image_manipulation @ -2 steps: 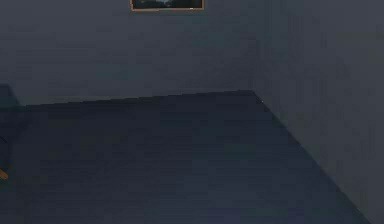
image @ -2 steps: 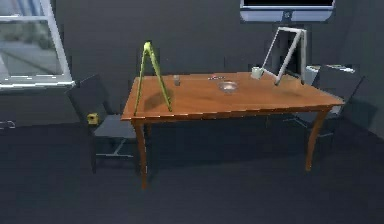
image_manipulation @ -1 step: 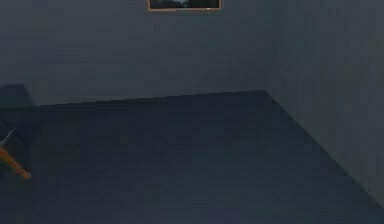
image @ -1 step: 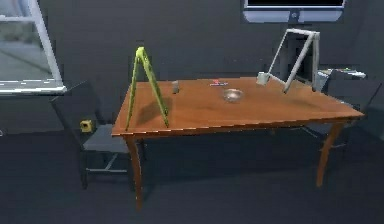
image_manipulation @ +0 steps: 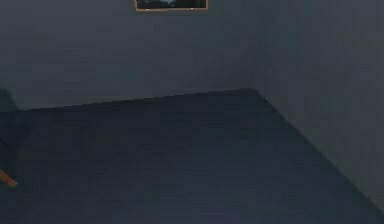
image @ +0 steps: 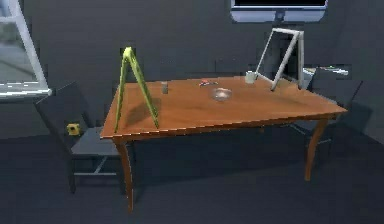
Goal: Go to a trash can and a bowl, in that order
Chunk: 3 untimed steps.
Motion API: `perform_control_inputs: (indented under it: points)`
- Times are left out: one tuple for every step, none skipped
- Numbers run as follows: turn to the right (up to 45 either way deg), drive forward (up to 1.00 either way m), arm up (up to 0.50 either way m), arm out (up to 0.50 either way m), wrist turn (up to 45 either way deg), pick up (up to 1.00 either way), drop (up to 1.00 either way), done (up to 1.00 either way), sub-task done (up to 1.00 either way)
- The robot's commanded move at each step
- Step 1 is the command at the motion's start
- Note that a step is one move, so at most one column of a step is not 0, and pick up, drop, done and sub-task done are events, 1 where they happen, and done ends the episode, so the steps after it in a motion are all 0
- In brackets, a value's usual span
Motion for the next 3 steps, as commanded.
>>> perform_control_inputs:
  points:
    - [0.0, 0.55, 0.00, 0.00, 0.0, 0.00, 0.00, 0.00, 0.00]
    - [12.0, 0.00, 0.00, 0.00, 0.0, 0.00, 0.00, 0.00, 0.00]
    - [0.0, 0.00, 0.00, 0.00, 0.0, 0.00, 0.00, 1.00, 0.00]
